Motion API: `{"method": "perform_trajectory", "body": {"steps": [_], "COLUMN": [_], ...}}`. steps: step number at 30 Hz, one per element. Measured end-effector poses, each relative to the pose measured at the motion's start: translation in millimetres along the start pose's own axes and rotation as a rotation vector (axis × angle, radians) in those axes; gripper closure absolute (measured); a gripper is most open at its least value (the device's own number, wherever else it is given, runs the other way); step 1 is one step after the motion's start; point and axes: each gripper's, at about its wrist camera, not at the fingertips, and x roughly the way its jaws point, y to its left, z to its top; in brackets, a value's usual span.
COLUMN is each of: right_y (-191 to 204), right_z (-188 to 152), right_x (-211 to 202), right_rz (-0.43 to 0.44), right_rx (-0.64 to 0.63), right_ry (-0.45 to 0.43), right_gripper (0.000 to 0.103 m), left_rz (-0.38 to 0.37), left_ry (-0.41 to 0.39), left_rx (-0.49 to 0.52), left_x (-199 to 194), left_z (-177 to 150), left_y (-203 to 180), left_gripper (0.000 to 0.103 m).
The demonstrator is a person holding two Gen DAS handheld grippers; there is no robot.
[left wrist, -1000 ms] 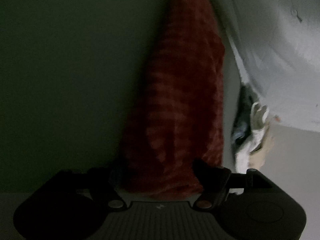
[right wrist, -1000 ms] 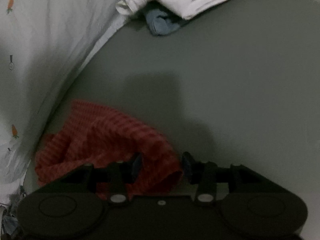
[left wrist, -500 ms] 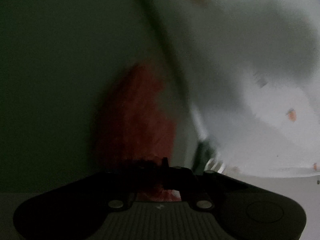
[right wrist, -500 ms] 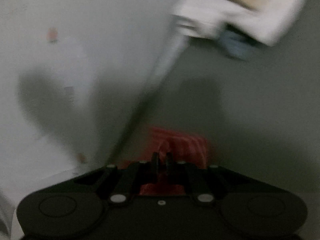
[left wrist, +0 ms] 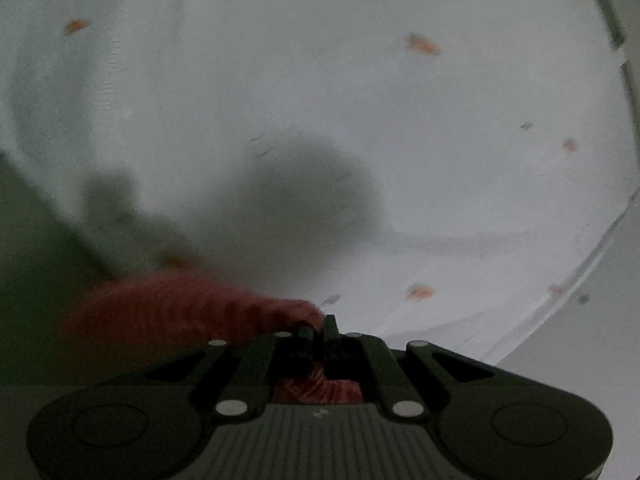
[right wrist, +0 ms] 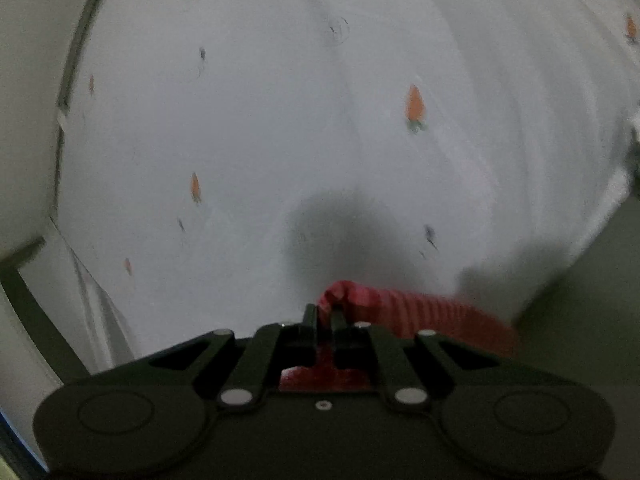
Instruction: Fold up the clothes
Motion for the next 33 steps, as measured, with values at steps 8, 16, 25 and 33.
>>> {"method": "perform_trajectory", "body": {"steps": [8, 16, 25, 33], "right_y": [-105, -125, -119, -137], "right_z": [-129, -150, -178, -186], "right_x": [-26, -28, -3, -15], "right_rz": [-0.417, -0.582, -0.75, -0.61], "right_rx": [0.205, 0.225, 0.014, 0.144], "right_ry": [0.417, 0.43, 0.454, 0.475], "right_gripper": [0.092, 0.06, 0.051, 0.095], "left_rz": [0.479, 0.501, 0.343, 0.263], "left_ry": [0.377, 0.421, 0.382, 0.392], "left_rx": [-0.182, -0.244, -0.199, -0.17], "left_x": [-5, -22, -22, 12], "left_z": [-145, -180, -159, -165], "left_y": [142, 177, 192, 184], "left_gripper": [0.093, 0.063, 0.039, 0.096]}}
